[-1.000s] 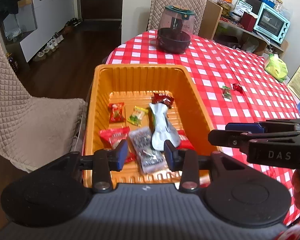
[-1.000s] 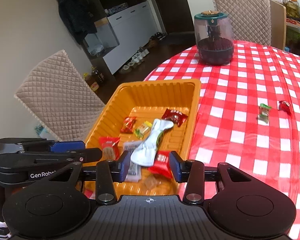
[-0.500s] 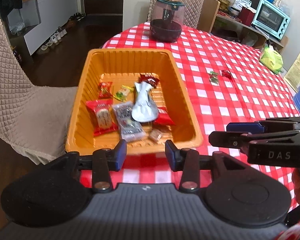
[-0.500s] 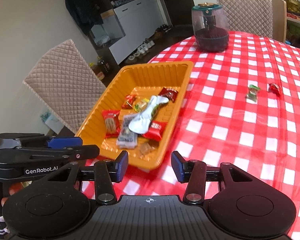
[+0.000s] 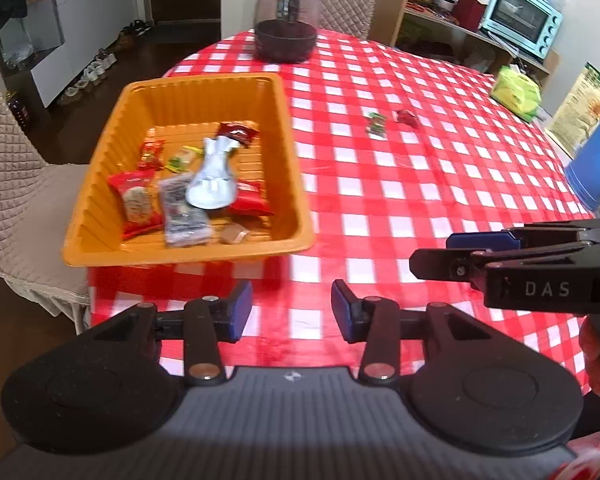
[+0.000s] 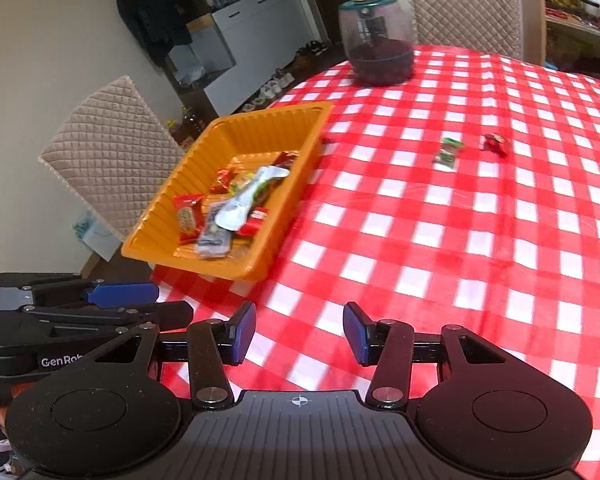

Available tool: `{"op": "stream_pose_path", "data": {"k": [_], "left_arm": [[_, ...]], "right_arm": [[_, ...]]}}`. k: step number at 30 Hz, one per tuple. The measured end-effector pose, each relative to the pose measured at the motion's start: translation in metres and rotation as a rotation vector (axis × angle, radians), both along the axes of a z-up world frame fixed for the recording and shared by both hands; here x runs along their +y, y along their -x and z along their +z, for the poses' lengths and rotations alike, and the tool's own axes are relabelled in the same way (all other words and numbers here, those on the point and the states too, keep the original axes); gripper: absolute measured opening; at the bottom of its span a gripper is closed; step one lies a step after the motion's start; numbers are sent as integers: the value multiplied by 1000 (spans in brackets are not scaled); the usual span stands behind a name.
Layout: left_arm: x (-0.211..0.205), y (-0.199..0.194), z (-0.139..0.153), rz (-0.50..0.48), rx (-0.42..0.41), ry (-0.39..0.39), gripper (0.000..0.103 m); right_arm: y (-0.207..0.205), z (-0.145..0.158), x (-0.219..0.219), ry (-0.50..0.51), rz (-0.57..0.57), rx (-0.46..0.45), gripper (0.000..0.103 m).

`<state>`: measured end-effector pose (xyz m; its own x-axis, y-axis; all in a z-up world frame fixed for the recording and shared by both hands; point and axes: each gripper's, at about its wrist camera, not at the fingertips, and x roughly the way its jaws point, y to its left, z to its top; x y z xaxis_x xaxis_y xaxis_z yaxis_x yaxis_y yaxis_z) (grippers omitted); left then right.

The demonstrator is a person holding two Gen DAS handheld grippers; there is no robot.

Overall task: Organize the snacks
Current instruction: 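Move both grippers away from the tray toward the green and red candies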

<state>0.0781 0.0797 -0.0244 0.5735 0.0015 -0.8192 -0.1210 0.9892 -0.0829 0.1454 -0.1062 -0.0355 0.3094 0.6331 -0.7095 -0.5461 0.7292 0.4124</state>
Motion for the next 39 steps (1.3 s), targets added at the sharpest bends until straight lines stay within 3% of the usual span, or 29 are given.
{"op": "stream_pose_path", "data": {"k": [16,29,39], "left_arm": [[-69,-34,-14,-87,10,-12,43],[-99,-95,-33,-151,22,-31,44],[-99,-159,-43,-164,-29,-81,46]], "right_arm": [[-18,-19,-76,40,-106,32,49],[-59,-43,-134,69,-270,65,49],[-95,-58,-151,51,-326,38,49]]}}
